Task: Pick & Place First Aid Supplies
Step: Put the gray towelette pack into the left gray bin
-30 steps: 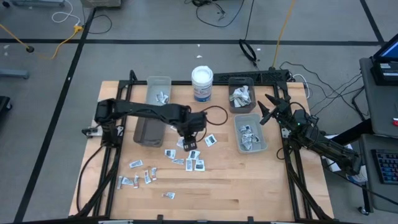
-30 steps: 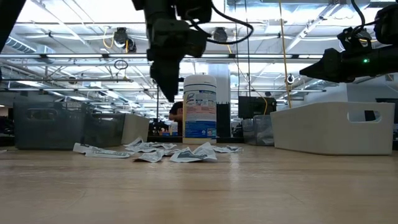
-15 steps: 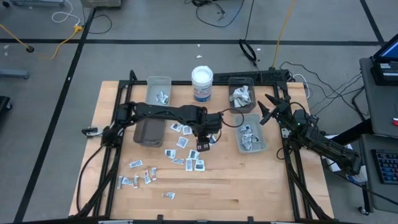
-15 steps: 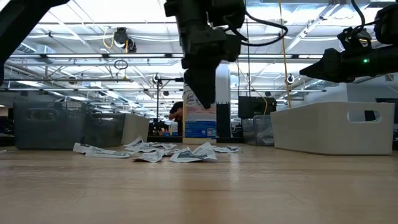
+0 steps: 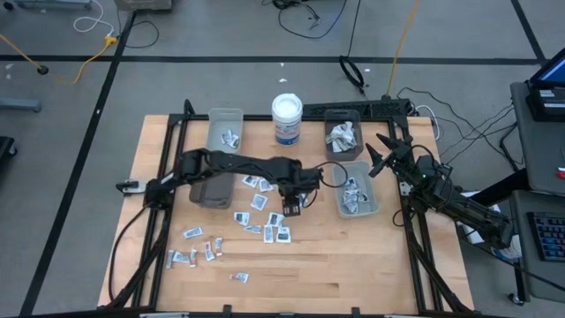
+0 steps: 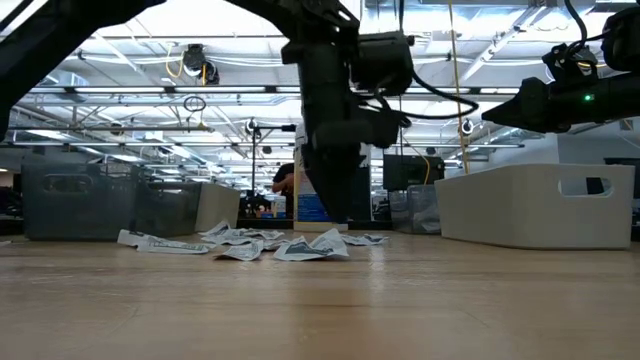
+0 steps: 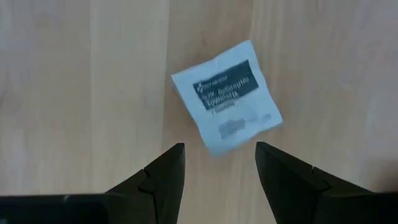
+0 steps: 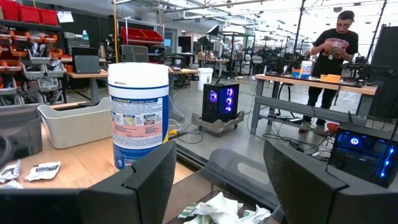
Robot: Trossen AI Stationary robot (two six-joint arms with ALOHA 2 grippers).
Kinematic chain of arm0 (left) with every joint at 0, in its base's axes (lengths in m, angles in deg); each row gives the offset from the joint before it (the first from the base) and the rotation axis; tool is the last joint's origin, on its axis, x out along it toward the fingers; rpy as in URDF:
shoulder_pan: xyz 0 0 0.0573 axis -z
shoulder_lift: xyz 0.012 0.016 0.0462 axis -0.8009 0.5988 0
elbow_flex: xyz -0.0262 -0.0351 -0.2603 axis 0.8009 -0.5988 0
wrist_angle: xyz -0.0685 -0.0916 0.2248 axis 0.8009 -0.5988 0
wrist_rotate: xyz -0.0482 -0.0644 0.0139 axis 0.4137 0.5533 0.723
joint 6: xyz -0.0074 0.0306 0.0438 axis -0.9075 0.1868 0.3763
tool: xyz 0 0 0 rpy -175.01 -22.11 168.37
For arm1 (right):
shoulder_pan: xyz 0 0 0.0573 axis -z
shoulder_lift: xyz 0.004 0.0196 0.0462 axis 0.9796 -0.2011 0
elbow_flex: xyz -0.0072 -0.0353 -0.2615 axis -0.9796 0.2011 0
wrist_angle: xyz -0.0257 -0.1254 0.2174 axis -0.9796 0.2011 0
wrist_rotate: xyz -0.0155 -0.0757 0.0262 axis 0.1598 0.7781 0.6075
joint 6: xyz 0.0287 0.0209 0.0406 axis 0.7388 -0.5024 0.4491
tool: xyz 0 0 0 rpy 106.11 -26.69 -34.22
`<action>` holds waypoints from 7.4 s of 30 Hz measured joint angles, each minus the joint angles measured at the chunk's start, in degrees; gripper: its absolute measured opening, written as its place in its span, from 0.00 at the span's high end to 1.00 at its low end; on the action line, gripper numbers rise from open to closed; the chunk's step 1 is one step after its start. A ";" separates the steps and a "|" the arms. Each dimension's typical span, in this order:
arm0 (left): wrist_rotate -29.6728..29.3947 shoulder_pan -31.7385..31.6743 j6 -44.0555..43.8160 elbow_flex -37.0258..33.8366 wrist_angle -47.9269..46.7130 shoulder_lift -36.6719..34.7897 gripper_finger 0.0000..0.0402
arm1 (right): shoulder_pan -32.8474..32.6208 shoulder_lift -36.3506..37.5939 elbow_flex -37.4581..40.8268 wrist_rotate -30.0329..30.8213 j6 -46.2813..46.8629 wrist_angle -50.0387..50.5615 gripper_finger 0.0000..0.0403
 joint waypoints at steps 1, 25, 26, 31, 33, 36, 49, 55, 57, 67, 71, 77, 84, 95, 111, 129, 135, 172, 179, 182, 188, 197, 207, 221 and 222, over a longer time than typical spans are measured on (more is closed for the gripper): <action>0.00 0.00 0.20 0.00 0.72 0.39 0.50 | 0.00 0.00 -0.02 -0.02 0.00 0.00 0.41; 5.35 0.09 2.57 0.15 4.06 4.62 0.97 | 0.00 0.00 0.00 0.00 0.00 0.00 0.41; 5.35 0.09 2.70 0.13 4.07 4.61 0.97 | 0.00 0.00 -0.02 0.00 0.02 0.00 0.41; 5.35 -0.58 2.87 -0.17 2.76 2.82 0.99 | -0.02 0.00 0.00 -0.02 0.00 0.00 0.41; 4.96 -0.98 3.12 -0.38 1.06 1.63 0.99 | -0.02 0.00 -0.01 -0.02 0.00 0.00 0.41; 4.68 -2.23 3.36 -0.42 -1.95 -1.37 0.99 | -0.02 0.02 -0.02 -0.01 0.00 0.01 0.41; 3.93 -6.41 8.68 -0.20 -12.20 -8.70 1.00 | -0.01 0.00 -0.01 -0.02 0.01 0.04 0.41; 3.63 -6.32 10.48 -0.07 -13.38 -10.50 1.00 | 0.00 0.00 -0.02 -0.01 0.01 0.04 0.41; 3.70 -6.74 10.44 -0.13 -13.77 -10.46 1.00 | -0.02 0.02 0.00 0.00 0.01 0.02 0.41; 3.53 -16.13 9.48 -0.09 -17.26 -10.54 1.00 | 0.00 0.02 -0.02 0.00 0.02 0.02 0.41; 3.04 -20.84 8.79 -0.09 -17.73 -10.67 1.00 | -0.02 0.00 0.00 -0.02 0.01 0.02 0.41; 1.93 -28.72 6.91 -0.07 -19.55 -12.63 1.00 | -0.01 0.01 -0.01 0.00 0.01 0.02 0.41; 1.55 -36.85 5.50 -0.04 -22.86 -14.93 1.00 | -0.02 0.00 -0.02 -0.01 0.01 0.00 0.41; 2.08 -47.24 3.78 -0.04 -26.90 -15.94 1.00 | -0.02 0.00 -0.02 0.00 0.02 0.02 0.41; -1.35 -49.66 -0.24 -19.33 -9.58 -15.94 1.00 | -0.01 0.00 -0.01 -0.01 0.00 0.01 0.41; 0.29 -50.03 -4.78 -23.53 -3.53 -20.37 0.61 | 0.00 0.00 -0.01 0.00 0.02 0.02 0.41; 0.07 -49.99 -6.21 -23.54 -6.30 -23.65 0.49 | -0.01 0.00 -0.02 -0.02 0.01 0.02 0.41; 0.58 -17.55 -7.44 -23.54 -9.58 -29.80 0.47 | -0.02 0.00 -0.01 0.00 0.01 0.02 0.41; 0.61 -4.23 -3.78 -23.54 -9.45 -29.80 0.47 | -0.01 0.00 0.00 -0.02 0.01 0.01 0.41; 0.70 1.27 -1.13 -23.54 -9.45 -29.78 0.47 | -0.02 0.00 -0.01 -0.01 0.00 0.02 0.41; 0.72 10.73 0.15 -23.54 -9.38 -29.78 0.47 | -0.01 0.00 0.00 -0.01 0.01 0.01 0.41; 2.54 16.01 -2.25 -23.54 -1.06 -28.62 0.47 | 0.00 0.00 -0.01 -0.02 0.00 0.00 0.41; 5.11 16.26 -3.11 -18.61 3.58 -20.86 0.47 | -0.02 0.00 0.00 0.00 0.00 0.02 0.41; 4.91 16.24 -2.14 -7.97 0.89 -12.67 0.47 | -0.01 0.00 -0.01 -0.02 0.01 0.02 0.41; 4.72 16.24 -1.90 -7.93 0.88 -12.13 0.47 | -0.02 0.00 0.00 0.00 0.00 0.02 0.41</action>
